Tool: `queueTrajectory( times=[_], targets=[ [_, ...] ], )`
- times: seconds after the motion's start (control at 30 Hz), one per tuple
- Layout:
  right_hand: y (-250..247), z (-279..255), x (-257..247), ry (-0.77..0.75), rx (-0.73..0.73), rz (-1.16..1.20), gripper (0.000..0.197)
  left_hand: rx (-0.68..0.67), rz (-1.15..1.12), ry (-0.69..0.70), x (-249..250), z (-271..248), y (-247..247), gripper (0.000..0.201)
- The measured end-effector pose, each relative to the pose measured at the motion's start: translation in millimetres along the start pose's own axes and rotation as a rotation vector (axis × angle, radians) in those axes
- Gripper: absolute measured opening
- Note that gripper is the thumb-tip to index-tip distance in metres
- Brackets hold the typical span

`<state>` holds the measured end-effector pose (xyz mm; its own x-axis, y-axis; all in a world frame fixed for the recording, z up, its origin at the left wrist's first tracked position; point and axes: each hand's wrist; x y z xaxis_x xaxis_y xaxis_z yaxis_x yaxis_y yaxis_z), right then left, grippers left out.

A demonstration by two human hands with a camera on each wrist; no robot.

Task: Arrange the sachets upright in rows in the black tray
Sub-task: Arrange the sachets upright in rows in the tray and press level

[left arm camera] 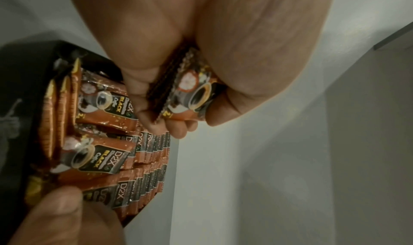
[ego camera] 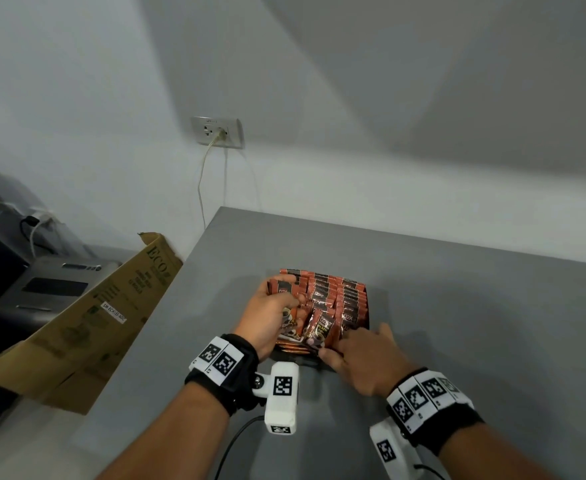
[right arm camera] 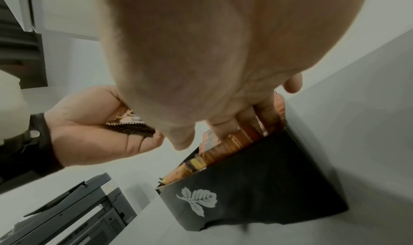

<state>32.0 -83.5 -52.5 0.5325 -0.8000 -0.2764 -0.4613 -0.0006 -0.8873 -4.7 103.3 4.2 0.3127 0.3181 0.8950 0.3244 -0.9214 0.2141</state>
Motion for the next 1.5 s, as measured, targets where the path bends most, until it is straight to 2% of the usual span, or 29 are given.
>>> queueTrajectory(
  times=[0.1, 0.3, 0.53, 0.67, 0.77, 0.9, 1.03, 1.13, 1.27, 1.37, 1.5],
  targets=[
    [9, 2, 4, 0.018, 0.055, 0.009, 0.082, 0.003, 0.006, -0.009, -1, 1, -1, 0.035],
    [14, -2, 4, 0.036, 0.108, 0.055, 0.066, -0.010, -0.013, -0.052, -7, 4, -3, 0.036],
    [18, -3, 6, 0.004, 0.146, 0.031, 0.077, 0.002, 0.007, -0.072, -11, 7, -6, 0.036],
    [14, -6, 6, 0.006, 0.158, 0.134, 0.072, -0.024, 0.006, -0.088, -16, 9, -8, 0.040],
    [3, -9, 5, -0.032, 0.248, 0.329, 0.058, -0.087, 0.063, -0.061, -17, 9, -6, 0.041],
    [-30, -16, -8, -0.112, 0.452, 0.828, 0.026, -0.208, 0.094, 0.018, -18, 6, 2, 0.049],
    [-64, -25, -28, -0.143, 0.468, 1.175, 0.029, -0.280, 0.081, 0.115, -15, 5, 18, 0.055],
    [-71, -17, -25, -0.088, 0.520, 1.112, 0.020, -0.276, 0.083, 0.135, -13, 5, 23, 0.055],
    [-77, -13, -7, -0.042, 0.514, 1.023, 0.014, -0.194, 0.044, 0.054, -7, 4, 19, 0.046],
    [-78, -11, 12, 0.017, 0.546, 0.959, 0.018, -0.066, -0.003, 0.031, -4, 7, 9, 0.031],
    [-60, 1, 24, 0.091, 0.508, 0.765, 0.023, 0.032, -0.014, 0.006, -6, 10, -6, 0.039]
  ],
)
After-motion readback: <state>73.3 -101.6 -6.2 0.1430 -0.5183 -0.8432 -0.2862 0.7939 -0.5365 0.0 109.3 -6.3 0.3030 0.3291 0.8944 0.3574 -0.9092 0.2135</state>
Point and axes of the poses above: each hand's wrist, its own z-axis towards the middle knuckle, its own y-axis out of the palm, x = y × z, and after that the axes turned 9 degrees about z, right-handed
